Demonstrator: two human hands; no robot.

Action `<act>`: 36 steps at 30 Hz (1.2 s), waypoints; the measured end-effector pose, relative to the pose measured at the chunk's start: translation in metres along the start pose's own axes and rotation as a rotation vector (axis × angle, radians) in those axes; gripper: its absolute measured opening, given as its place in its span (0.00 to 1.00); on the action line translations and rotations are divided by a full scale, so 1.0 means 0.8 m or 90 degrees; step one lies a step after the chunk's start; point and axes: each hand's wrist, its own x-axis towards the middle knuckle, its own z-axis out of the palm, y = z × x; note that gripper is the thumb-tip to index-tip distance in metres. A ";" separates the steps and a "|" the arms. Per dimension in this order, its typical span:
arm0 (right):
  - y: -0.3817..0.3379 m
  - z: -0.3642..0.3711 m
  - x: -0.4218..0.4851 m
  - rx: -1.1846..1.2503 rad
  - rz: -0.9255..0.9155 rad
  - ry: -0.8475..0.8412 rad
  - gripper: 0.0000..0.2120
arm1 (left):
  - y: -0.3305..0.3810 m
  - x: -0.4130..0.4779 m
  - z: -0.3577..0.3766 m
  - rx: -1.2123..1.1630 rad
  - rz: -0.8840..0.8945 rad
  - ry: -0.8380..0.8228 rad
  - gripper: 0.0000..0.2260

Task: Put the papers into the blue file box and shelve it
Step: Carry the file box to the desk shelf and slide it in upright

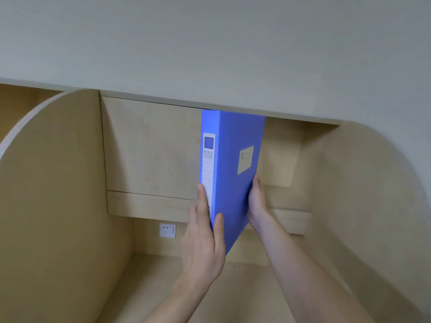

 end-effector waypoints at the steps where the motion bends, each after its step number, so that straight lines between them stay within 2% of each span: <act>1: 0.008 0.003 0.029 -0.004 -0.001 0.000 0.32 | -0.010 0.011 0.008 0.024 0.021 -0.008 0.31; 3: 0.026 0.006 0.086 -0.009 -0.012 -0.021 0.33 | -0.029 0.033 0.021 0.044 0.045 -0.016 0.30; 9: -0.003 0.064 0.088 0.050 0.069 -0.066 0.29 | -0.082 0.078 0.054 0.105 0.155 -0.001 0.33; 14: -0.012 0.082 0.110 0.074 0.055 -0.233 0.30 | -0.101 0.101 0.080 0.095 0.128 -0.011 0.31; 17: -0.024 0.085 0.118 0.073 0.034 -0.265 0.29 | -0.110 0.122 0.104 0.118 0.138 -0.032 0.32; 20: -0.017 0.082 0.120 0.007 0.038 -0.183 0.29 | -0.114 0.141 0.136 0.169 0.145 -0.049 0.33; 22: -0.016 0.075 0.121 -0.007 0.049 -0.133 0.20 | -0.118 0.151 0.154 0.205 0.143 -0.054 0.32; 24: -0.013 0.068 0.127 -0.053 0.033 -0.106 0.19 | -0.120 0.160 0.174 0.231 0.128 -0.047 0.32; 26: -0.011 0.056 0.133 -0.077 0.003 -0.105 0.20 | -0.122 0.170 0.190 0.246 0.102 -0.045 0.34; 29: -0.015 0.036 0.122 -0.129 -0.040 -0.166 0.24 | -0.123 0.183 0.210 0.293 0.070 -0.019 0.35; 32: -0.023 0.025 0.119 -0.212 -0.129 -0.186 0.18 | -0.120 0.189 0.224 0.316 0.040 -0.006 0.36; 36: -0.026 0.028 0.115 -0.256 -0.187 -0.151 0.12 | -0.121 0.189 0.234 0.325 0.036 0.005 0.38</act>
